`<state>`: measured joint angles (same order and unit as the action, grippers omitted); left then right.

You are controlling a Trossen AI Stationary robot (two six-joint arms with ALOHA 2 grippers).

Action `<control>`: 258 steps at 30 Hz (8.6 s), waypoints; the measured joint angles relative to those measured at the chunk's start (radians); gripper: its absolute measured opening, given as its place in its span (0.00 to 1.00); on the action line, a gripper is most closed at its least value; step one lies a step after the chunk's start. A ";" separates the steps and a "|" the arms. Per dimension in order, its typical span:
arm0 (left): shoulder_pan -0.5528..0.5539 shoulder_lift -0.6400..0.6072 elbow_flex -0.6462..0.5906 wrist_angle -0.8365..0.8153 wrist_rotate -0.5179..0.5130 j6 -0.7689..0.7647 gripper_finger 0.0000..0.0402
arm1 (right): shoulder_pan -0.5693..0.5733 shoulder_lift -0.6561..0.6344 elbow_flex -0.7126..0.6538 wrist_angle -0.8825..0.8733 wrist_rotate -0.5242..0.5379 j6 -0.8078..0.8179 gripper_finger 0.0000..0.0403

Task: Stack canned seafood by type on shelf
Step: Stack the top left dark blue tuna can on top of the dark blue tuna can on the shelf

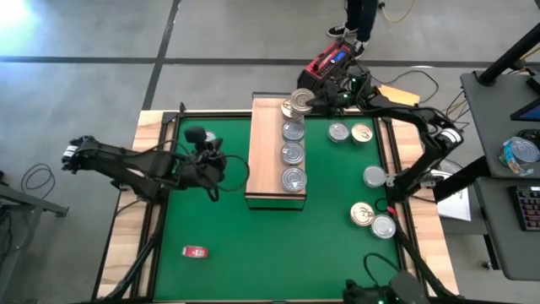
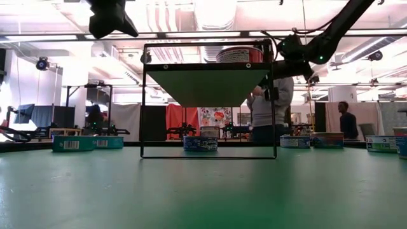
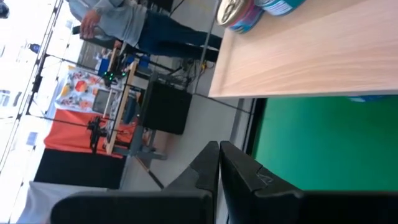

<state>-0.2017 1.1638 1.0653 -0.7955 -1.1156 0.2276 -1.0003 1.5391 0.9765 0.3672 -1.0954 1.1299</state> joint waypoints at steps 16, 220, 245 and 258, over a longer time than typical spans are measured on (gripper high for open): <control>0.004 -0.021 0.000 -0.007 0.001 -0.003 0.00 | 0.018 0.014 0.065 -0.048 0.027 0.023 0.47; 0.003 -0.020 -0.002 -0.007 0.054 -0.053 0.00 | 0.174 0.077 0.404 -0.601 0.459 -0.387 0.53; 0.003 -0.020 -0.002 -0.009 0.054 -0.054 0.00 | 0.173 0.065 0.404 -0.660 0.459 -0.416 0.83; 0.003 -0.020 -0.002 -0.009 0.054 -0.054 0.00 | 0.175 0.059 0.404 -0.682 0.477 -0.554 0.85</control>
<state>-0.1982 1.1439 1.0634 -0.8043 -1.0618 0.1738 -0.8249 1.5986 1.3808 -0.3151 -0.6180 0.5758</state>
